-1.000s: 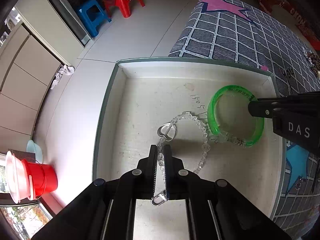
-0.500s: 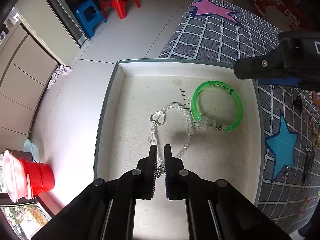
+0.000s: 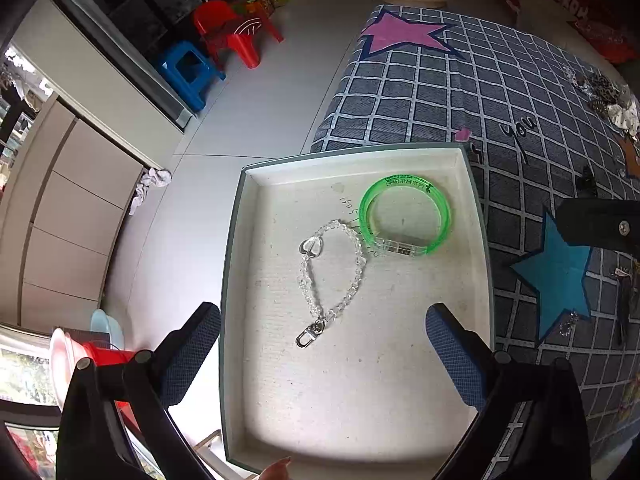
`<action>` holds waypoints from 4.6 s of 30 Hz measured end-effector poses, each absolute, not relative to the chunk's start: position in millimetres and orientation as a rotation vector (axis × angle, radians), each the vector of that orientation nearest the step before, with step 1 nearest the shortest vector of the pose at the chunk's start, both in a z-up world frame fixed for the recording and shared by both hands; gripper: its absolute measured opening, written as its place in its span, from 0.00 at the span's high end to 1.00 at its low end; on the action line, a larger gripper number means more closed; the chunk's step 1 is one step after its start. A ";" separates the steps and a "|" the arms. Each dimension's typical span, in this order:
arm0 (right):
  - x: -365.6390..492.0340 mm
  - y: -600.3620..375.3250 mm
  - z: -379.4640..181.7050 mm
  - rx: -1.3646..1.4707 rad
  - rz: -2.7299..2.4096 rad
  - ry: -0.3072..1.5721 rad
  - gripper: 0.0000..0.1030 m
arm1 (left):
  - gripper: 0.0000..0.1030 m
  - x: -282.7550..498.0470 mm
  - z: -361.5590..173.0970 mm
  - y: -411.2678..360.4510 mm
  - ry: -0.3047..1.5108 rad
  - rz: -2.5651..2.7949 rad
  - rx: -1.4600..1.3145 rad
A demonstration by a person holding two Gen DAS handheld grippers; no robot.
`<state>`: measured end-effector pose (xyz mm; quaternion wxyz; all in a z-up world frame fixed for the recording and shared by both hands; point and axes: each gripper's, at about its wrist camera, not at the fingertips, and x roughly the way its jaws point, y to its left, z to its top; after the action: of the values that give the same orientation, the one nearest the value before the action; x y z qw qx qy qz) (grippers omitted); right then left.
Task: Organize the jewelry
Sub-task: 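Move the left tool to the black claw clip while the right tool reaches the yellow cord bracelet, then grasp the black claw clip with the left tool while the right tool grasps the yellow cord bracelet, then carry the claw clip in the left tool and yellow bracelet in the right tool over the tray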
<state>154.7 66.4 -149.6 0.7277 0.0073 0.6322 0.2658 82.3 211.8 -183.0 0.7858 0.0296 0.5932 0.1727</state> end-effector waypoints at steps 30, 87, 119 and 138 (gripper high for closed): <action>138.0 -205.6 -175.7 0.201 0.055 1.472 0.00 | 0.00 168.4 -179.7 37.8 1.392 0.062 0.097; 194.4 -164.2 -200.4 0.082 0.162 1.400 0.94 | 0.69 209.5 -193.8 -10.3 1.355 -0.102 0.010; 160.1 -5.6 -109.7 -0.048 0.530 1.333 0.94 | 0.69 51.3 -164.4 203.9 1.314 0.200 -0.238; 111.8 170.6 -185.8 -0.234 0.827 1.445 0.94 | 0.69 21.0 -230.1 282.1 1.387 0.368 -0.337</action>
<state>111.8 170.6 -185.8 0.6671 -0.1037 0.6403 0.3664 21.0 282.1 -230.1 0.7405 -0.1537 0.6324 0.1677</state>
